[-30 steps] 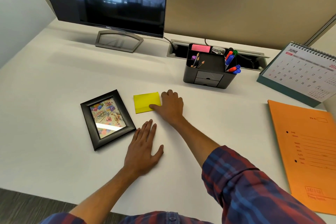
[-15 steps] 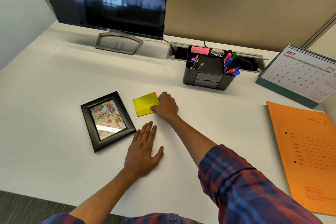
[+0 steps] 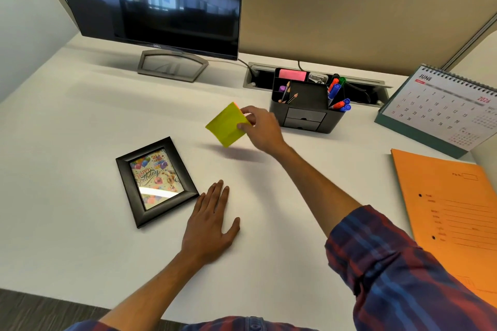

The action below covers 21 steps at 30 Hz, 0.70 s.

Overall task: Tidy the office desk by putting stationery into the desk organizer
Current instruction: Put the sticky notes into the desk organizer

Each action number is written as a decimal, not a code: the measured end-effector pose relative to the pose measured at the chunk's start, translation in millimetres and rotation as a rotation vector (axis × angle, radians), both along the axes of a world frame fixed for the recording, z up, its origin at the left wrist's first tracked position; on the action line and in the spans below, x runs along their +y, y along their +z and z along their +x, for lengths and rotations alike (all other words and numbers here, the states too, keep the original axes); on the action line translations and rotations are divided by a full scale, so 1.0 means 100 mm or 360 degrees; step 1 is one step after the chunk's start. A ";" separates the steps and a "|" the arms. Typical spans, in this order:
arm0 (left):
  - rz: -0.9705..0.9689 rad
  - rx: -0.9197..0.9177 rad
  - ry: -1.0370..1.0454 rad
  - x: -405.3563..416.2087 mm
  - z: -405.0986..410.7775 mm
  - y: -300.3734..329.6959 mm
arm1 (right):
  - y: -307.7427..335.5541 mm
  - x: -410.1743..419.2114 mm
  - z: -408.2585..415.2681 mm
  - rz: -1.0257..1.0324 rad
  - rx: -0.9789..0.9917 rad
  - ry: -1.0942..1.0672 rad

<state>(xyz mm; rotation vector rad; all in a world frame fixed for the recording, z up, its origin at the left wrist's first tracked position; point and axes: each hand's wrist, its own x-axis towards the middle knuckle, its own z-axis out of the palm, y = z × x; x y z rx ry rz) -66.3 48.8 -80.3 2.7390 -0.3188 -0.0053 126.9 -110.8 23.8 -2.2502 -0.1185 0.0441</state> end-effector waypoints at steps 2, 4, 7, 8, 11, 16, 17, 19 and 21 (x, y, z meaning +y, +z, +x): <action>0.0005 -0.0001 0.0001 0.00 0.00 0.00 | 0.22 -0.11 0.06 -0.0247 -0.0255 0.0024; 0.0001 -0.0006 0.0004 0.00 0.00 0.01 | 0.42 -0.26 0.14 -0.0479 -0.0498 0.0007; 0.0017 0.0007 0.0007 0.00 0.00 0.01 | 0.62 -0.52 0.32 -0.0678 -0.0818 -0.0107; 0.0015 0.0009 0.0010 0.00 0.00 0.01 | 0.66 -0.61 0.38 -0.0715 -0.0902 -0.0149; 0.0012 0.0008 0.0018 -0.01 0.00 0.02 | 0.74 -0.83 0.56 -0.0826 -0.1028 -0.0239; 0.0003 0.0005 0.0021 -0.01 -0.01 0.03 | 0.81 -1.11 0.81 -0.0992 -0.1006 -0.0299; 0.0004 0.0005 0.0023 -0.01 -0.01 0.03 | 0.81 -1.14 0.85 -0.1028 -0.1001 -0.0293; 0.0003 0.0007 0.0026 -0.02 -0.01 0.04 | 0.78 -1.17 0.92 -0.1094 -0.0992 -0.0265; 0.0006 0.0009 0.0028 -0.02 -0.01 0.05 | 0.75 -1.19 0.97 -0.1126 -0.0965 -0.0235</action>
